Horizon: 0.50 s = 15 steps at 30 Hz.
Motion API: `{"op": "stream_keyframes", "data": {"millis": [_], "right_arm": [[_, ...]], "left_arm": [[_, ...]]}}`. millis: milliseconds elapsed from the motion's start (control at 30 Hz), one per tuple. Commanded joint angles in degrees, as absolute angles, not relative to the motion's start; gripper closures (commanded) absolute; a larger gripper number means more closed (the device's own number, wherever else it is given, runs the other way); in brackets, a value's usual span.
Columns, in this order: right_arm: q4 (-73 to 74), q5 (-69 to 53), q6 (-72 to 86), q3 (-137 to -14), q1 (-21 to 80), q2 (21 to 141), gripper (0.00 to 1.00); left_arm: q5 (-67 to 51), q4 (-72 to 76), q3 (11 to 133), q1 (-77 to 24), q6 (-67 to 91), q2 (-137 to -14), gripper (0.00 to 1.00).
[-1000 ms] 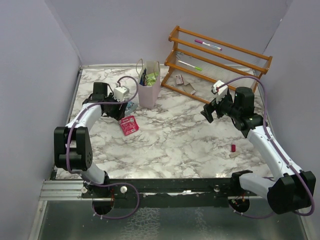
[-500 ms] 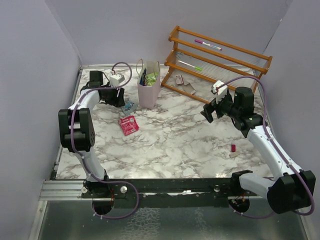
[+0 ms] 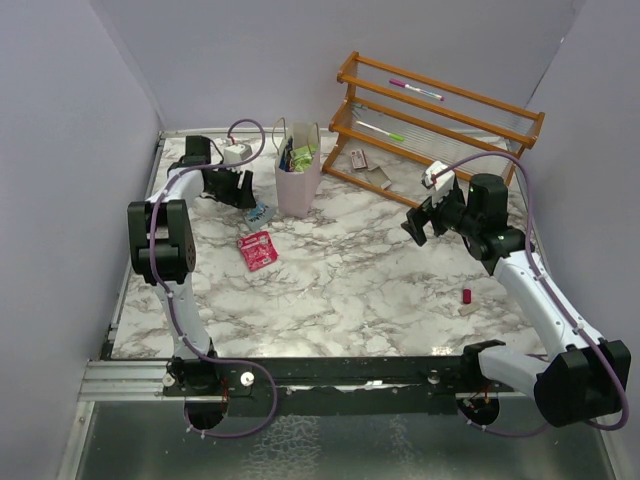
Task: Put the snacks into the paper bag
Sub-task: Pick up the snack from the center of the board.
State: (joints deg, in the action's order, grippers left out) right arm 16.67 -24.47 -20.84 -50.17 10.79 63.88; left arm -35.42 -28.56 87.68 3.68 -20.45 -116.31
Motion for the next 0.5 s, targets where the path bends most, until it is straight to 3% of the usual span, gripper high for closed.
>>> {"op": "stream_keyframes", "data": {"millis": [0, 467], "right_arm": [[16.83, -24.0, -21.3, -49.61, 10.55, 64.17, 0.01], [16.87, -24.17, -21.26, -49.68, 10.55, 64.34, 0.01]], "left_arm": [[-39.06, -30.51, 89.88, 3.93, -20.81, -118.42, 0.38], [-40.25, -33.23, 89.43, 3.96, -22.55, -119.49, 0.75]]}}
